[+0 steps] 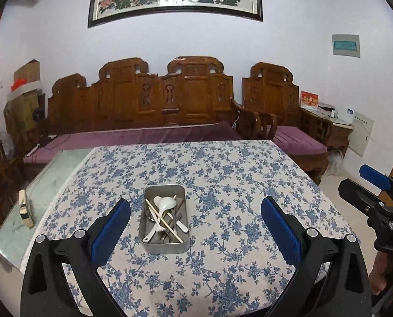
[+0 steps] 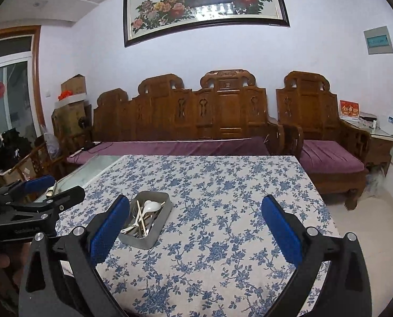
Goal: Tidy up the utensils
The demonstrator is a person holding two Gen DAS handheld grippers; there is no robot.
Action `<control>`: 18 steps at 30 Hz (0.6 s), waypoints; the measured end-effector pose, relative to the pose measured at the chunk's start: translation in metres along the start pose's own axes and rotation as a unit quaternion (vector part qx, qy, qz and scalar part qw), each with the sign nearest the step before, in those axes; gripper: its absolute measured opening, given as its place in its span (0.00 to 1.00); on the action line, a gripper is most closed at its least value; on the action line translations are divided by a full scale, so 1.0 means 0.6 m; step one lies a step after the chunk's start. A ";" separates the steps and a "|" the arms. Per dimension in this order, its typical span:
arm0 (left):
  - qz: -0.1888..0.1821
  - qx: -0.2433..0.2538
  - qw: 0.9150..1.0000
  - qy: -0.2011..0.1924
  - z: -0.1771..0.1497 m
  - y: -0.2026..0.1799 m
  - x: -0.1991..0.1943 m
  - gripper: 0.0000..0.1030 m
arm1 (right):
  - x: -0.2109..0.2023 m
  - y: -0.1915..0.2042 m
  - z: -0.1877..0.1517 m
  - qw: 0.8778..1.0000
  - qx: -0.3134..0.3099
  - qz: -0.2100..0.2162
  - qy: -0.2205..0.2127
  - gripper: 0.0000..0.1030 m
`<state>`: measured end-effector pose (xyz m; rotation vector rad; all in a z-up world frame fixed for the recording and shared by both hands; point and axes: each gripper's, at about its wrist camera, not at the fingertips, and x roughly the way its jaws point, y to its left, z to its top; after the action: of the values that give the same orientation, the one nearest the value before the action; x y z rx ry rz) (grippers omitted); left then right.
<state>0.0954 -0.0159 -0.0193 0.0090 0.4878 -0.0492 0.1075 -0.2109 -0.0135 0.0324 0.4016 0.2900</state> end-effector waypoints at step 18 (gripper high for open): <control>-0.002 -0.012 1.000 -0.004 -0.002 0.003 -0.009 0.93 | -0.001 0.002 -0.001 1.000 0.004 0.002 -0.001 0.97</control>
<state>0.0904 -0.0138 -0.0180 -0.0156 0.4797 -0.0483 0.1065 -0.2100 -0.0138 0.0406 0.4015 0.2927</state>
